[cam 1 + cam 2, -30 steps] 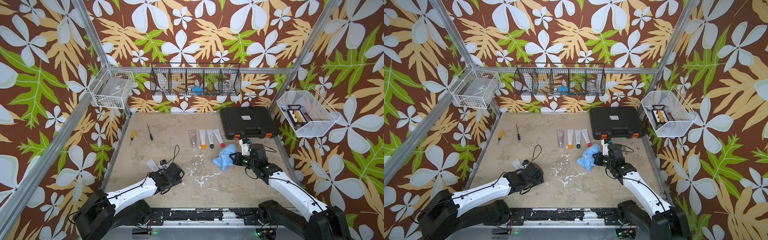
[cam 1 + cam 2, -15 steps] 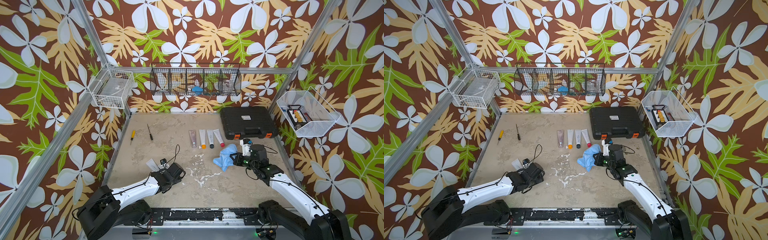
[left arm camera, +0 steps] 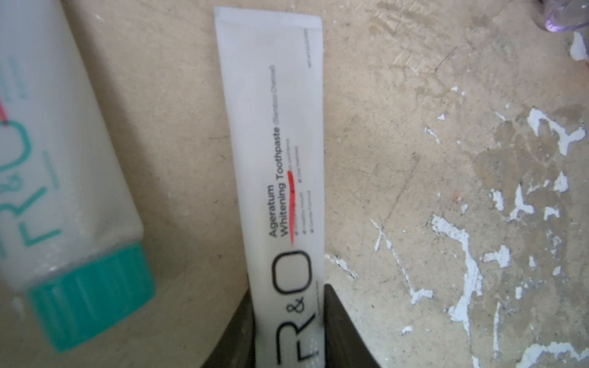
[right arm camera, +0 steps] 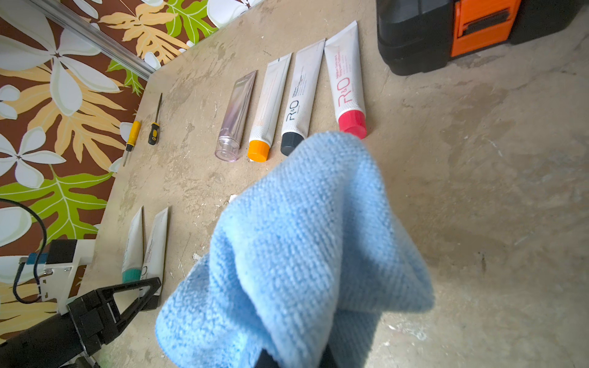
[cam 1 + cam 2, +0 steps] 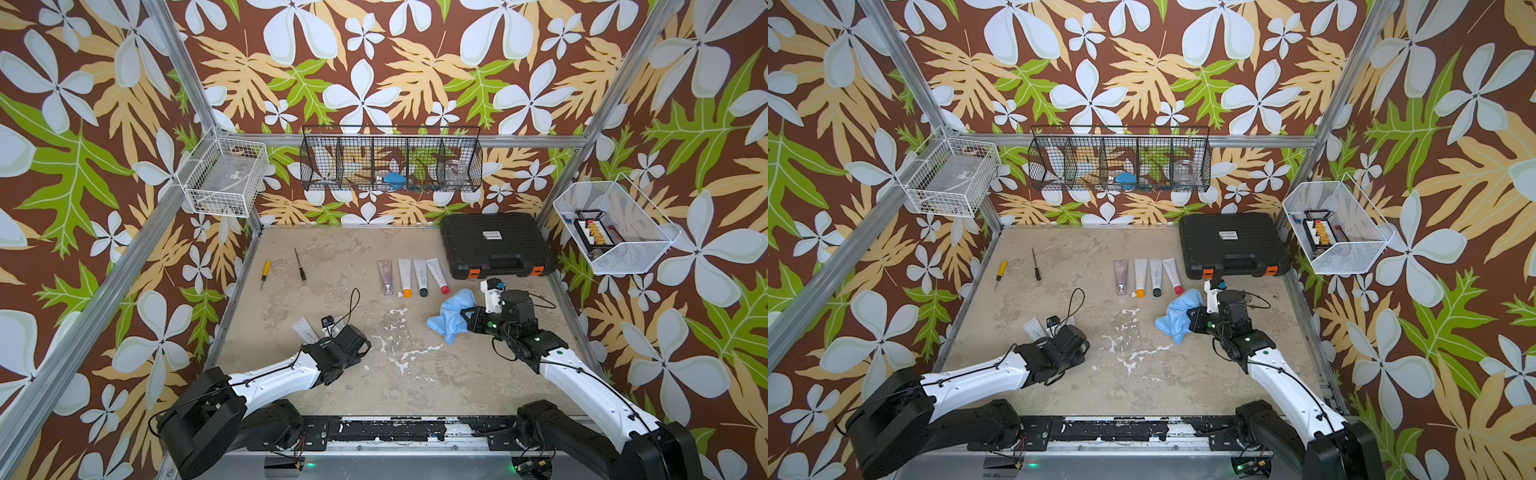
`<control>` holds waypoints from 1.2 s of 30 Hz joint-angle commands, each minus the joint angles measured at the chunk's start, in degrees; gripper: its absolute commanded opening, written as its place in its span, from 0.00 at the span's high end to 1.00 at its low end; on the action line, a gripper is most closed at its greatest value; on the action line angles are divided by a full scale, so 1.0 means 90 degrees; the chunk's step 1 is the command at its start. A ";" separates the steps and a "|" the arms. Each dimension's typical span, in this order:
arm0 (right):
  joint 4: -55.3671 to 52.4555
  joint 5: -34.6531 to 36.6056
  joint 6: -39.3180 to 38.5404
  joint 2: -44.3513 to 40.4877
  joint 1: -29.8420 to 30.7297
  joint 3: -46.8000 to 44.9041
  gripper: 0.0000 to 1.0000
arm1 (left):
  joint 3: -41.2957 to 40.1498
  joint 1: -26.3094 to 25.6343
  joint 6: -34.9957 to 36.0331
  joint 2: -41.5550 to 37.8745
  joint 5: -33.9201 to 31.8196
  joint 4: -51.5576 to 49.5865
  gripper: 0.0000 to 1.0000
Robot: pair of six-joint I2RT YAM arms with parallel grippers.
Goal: Wipe the surface of the toothpaste tube
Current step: Move the toothpaste to the center of the board.
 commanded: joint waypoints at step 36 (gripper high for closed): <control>-0.1029 -0.0063 -0.0234 -0.0223 -0.0174 0.0696 1.00 | 0.2115 -0.1349 0.4634 0.2752 0.1530 0.1811 0.79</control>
